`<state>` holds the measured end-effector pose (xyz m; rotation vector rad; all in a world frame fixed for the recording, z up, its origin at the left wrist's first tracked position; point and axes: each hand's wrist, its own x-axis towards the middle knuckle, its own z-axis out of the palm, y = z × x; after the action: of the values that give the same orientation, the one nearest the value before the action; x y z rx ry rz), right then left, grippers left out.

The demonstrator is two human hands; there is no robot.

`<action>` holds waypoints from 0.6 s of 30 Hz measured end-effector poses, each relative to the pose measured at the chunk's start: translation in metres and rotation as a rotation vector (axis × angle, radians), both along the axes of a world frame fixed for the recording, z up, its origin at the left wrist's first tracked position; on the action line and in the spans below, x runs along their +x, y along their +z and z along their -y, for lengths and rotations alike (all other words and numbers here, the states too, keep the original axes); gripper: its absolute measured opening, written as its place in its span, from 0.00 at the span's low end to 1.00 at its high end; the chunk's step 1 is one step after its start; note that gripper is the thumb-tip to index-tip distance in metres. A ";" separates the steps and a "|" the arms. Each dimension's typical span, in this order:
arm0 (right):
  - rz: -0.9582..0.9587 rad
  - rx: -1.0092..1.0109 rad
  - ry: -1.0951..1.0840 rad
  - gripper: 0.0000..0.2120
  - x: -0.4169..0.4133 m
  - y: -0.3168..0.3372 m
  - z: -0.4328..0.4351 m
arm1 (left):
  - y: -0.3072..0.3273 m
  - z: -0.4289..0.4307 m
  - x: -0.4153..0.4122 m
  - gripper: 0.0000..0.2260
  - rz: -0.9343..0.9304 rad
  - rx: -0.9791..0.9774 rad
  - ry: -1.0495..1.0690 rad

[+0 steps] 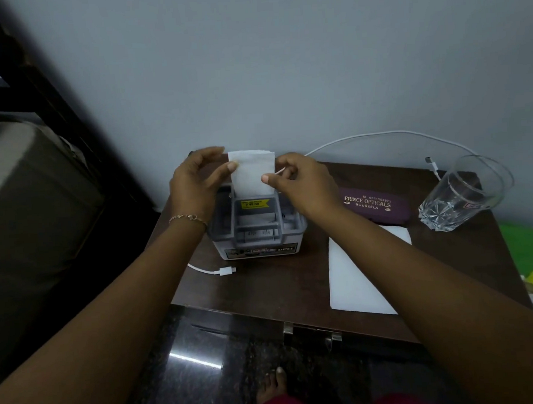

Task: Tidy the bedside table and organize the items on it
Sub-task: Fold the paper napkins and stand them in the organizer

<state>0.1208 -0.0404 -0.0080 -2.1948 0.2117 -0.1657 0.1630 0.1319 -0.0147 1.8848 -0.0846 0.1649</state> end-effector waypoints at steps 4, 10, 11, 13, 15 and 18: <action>0.202 0.220 -0.215 0.06 -0.037 0.008 0.028 | 0.018 0.007 -0.057 0.11 0.176 -0.032 0.217; 0.042 -0.125 -0.307 0.06 -0.149 -0.029 0.093 | -0.003 0.060 -0.167 0.10 0.026 0.179 -0.338; -0.031 -0.293 -0.279 0.07 -0.165 -0.041 0.100 | -0.012 0.072 -0.175 0.12 0.006 0.277 -0.409; -0.171 -0.563 -0.199 0.11 -0.191 -0.060 0.106 | -0.031 0.094 -0.183 0.17 -0.018 0.446 -0.499; -0.236 -0.639 -0.189 0.13 -0.206 -0.068 0.104 | -0.046 0.115 -0.181 0.21 0.005 0.647 -0.564; -0.213 -0.636 -0.201 0.17 -0.215 -0.070 0.099 | -0.064 0.133 -0.180 0.26 0.036 0.931 -0.544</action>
<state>-0.0939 -0.1397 -0.0777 -2.8242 0.5629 -0.1204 -0.0168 -0.0012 -0.0791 2.6881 -0.8044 -0.2650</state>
